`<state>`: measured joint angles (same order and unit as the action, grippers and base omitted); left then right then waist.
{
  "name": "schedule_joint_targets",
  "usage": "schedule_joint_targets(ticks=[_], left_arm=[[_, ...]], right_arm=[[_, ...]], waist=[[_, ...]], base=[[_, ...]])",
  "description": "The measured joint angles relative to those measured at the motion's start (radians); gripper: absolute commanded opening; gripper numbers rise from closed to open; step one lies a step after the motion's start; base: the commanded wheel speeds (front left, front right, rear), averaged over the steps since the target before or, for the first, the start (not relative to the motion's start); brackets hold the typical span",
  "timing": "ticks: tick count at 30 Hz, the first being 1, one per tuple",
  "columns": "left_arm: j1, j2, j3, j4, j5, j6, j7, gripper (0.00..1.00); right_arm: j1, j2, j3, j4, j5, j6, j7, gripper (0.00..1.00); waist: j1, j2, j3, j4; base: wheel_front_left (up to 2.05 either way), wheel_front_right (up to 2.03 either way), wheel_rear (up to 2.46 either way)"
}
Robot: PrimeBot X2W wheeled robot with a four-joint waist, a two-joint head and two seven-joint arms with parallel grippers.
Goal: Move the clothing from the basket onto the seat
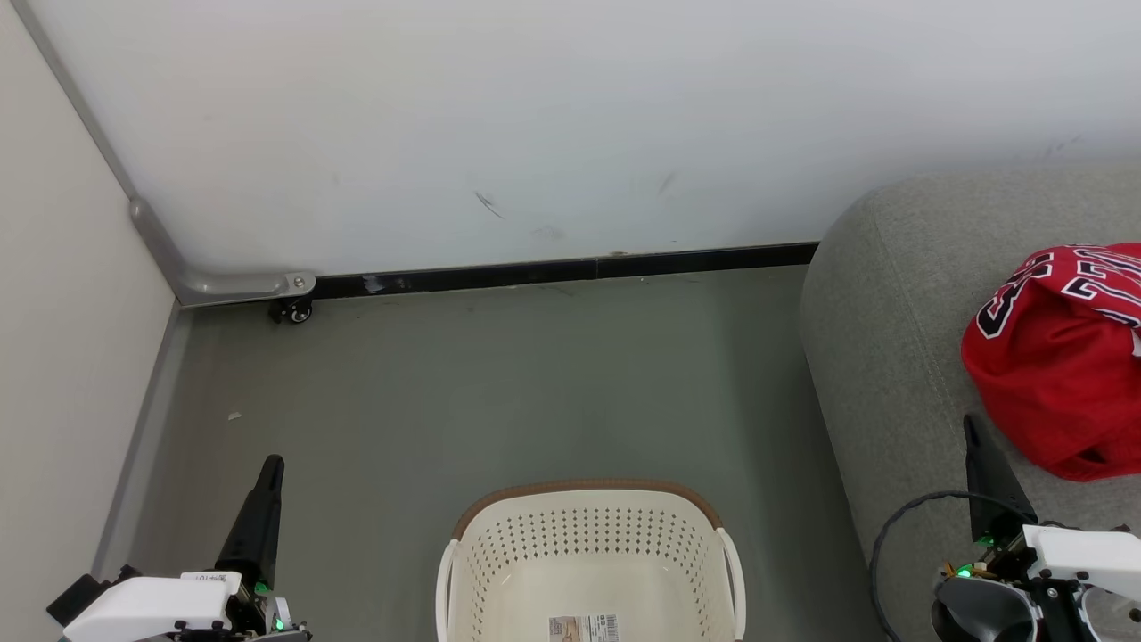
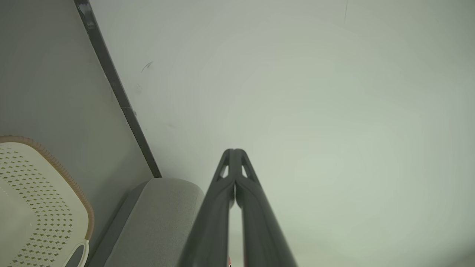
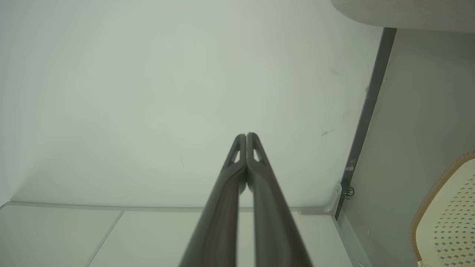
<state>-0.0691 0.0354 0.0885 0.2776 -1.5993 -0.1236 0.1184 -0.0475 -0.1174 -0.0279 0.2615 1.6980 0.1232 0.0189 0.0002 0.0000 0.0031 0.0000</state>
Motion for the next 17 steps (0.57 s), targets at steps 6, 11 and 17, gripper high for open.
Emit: schedule_joint_targets(ticks=[6,11,17], left_arm=[[0.0,0.0,0.0,0.0,0.0,0.0,0.0,0.0],[0.0,0.0,0.0,0.0,0.0,0.0,0.0,0.0],[0.0,0.0,0.0,-0.001,0.0,0.0,0.0,0.0]], right_arm=[[0.0,0.001,-0.001,0.0,0.0,0.0,0.0,0.0],[0.0,0.001,-0.001,0.0,0.0,0.0,0.0,0.0],[0.0,0.002,-0.001,0.0,0.0,0.0,0.0,0.0]], waist=[[0.0,0.0,0.0,0.0],[0.0,0.0,0.0,0.0],[0.0,0.0,0.0,0.0]], base=[[0.0,0.0,0.0],[0.0,0.0,0.0],[0.0,0.0,0.0]])
